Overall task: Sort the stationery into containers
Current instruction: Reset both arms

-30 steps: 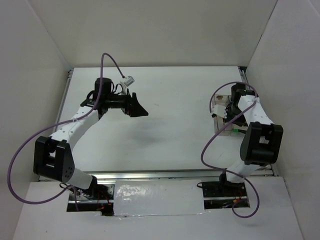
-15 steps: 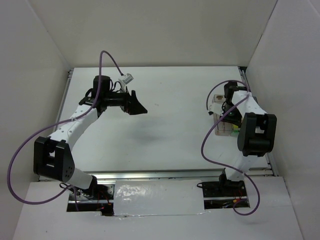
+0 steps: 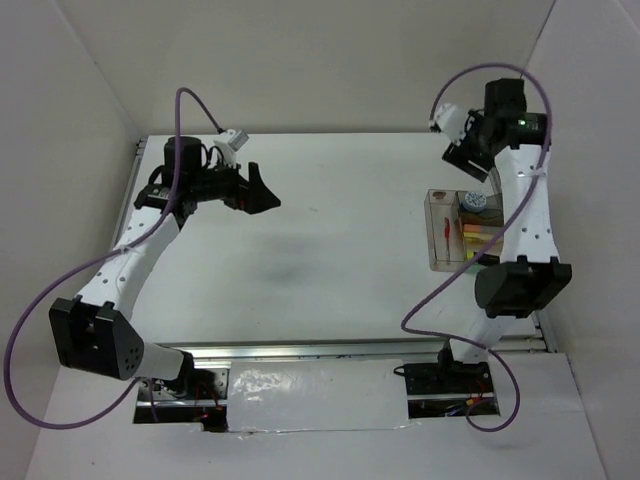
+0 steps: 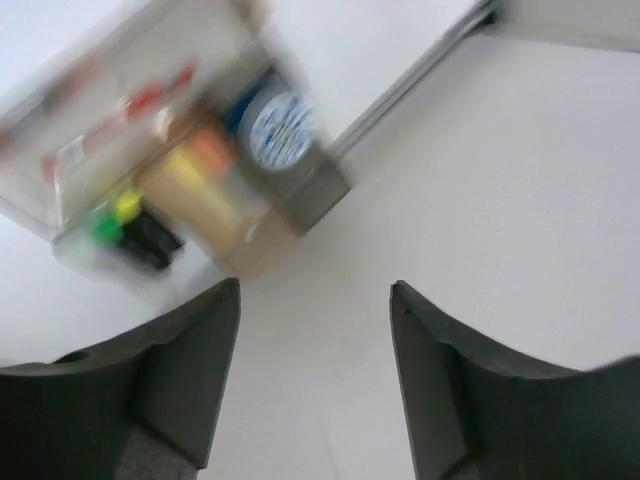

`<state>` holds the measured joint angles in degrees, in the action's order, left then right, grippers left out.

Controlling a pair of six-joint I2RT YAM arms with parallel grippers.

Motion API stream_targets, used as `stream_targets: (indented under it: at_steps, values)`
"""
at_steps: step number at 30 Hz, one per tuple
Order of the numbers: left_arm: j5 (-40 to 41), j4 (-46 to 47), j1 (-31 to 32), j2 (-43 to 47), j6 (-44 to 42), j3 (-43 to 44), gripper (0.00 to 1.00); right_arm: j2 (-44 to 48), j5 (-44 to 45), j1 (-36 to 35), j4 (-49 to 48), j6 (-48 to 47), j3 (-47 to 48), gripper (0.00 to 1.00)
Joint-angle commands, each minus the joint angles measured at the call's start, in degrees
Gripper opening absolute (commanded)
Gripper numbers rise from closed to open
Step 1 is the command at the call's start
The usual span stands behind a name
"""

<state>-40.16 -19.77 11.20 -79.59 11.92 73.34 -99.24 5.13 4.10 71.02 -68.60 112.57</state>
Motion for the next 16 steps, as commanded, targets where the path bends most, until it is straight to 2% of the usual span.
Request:
stream_targets:
  at_steps: [1, 2, 3, 4, 5, 6, 8, 12, 16]
  values:
    - [6.15, -6.49, -4.41, 0.41, -1.46, 2.59, 0.99, 5.36, -15.73, -2.07, 9.49, 15.57, 11.51, 0.77]
    - [6.67, -6.68, -5.57, 0.49, -1.38, 2.34, 0.99, 6.68, -18.28, -2.51, 7.48, 19.08, 10.48, 0.78]
    - [7.46, -6.42, -6.53, 0.49, -1.38, 1.38, 0.99, 8.26, -20.66, -2.78, 4.94, 27.47, 8.82, 0.92]
    - [9.47, -6.51, -8.63, 0.93, -1.55, 1.02, 0.99, 10.01, -25.38, -3.3, -1.87, 31.99, 3.32, 0.95]
    - [10.18, -6.6, -9.87, 1.19, -1.55, 0.49, 0.99, 14.21, -27.17, -3.74, -6.55, 41.17, -0.39, 0.98]
    - [10.63, -6.68, -10.93, 1.37, -1.9, -0.73, 0.99, 16.34, -29.62, -5.66, -15.39, 45.44, -7.82, 1.0]
    - [11.94, -7.82, -15.58, 1.28, -1.38, -2.05, 0.99, 20.48, -30.96, -8.82, -22.57, 54.75, -13.93, 1.0]
    - [11.33, -9.32, -22.52, 1.8, -3.74, -5.21, 0.99, 20.93, -30.8, -9.73, -28.38, 59.71, -21.93, 1.0]
    - [14.84, -6.34, -25.78, 5.84, -5.24, -10.84, 1.0, 25.57, -31.49, -8.84, -35.76, 63.14, -29.76, 1.0]
